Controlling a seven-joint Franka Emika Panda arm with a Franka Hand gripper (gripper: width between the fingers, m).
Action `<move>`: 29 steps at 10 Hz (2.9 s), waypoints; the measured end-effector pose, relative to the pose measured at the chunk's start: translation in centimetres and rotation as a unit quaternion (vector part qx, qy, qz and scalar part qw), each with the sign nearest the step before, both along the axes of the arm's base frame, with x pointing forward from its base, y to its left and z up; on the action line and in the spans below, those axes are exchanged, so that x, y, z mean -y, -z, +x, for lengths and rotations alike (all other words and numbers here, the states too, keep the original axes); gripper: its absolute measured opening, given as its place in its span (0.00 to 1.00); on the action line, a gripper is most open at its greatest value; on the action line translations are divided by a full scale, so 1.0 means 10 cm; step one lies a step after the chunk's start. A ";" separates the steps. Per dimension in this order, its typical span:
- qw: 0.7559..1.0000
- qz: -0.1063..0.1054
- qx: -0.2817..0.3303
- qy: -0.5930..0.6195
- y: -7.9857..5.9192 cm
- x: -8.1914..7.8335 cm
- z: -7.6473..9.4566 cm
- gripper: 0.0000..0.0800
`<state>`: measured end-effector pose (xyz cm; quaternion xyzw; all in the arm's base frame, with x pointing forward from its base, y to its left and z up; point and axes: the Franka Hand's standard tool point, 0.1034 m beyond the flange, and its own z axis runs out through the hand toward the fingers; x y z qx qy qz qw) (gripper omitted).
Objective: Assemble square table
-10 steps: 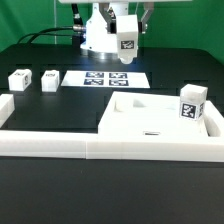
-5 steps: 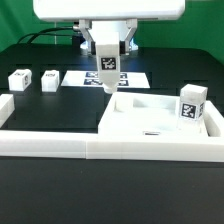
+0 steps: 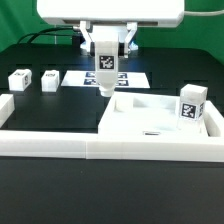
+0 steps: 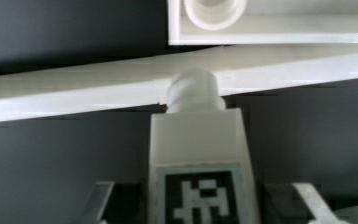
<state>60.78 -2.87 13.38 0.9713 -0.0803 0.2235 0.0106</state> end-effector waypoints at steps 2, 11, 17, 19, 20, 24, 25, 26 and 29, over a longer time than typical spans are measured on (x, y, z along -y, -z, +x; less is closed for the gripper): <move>1.000 0.000 -0.001 -0.003 0.03 -0.05 -0.03 0.36; 1.000 -0.014 0.003 0.000 0.43 -0.12 -0.08 0.36; 1.000 -0.017 -0.003 -0.003 0.53 -0.15 -0.12 0.36; 1.000 -0.017 -0.006 -0.007 0.58 -0.19 -0.15 0.36; 1.000 -0.019 -0.002 -0.009 0.58 -0.22 -0.14 0.36; 0.998 -0.039 0.040 -0.006 0.62 -0.22 -0.08 0.36; 0.998 -0.045 0.052 -0.005 0.63 -0.19 -0.07 0.36; 0.997 -0.048 0.054 -0.005 0.65 -0.18 -0.08 0.36; 0.997 -0.047 0.053 -0.006 0.65 -0.18 -0.08 0.65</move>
Offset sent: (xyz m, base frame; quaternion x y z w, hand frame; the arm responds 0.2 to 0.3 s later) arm 0.0085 0.0263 -0.0164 0.0856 0.0311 0.0386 0.9951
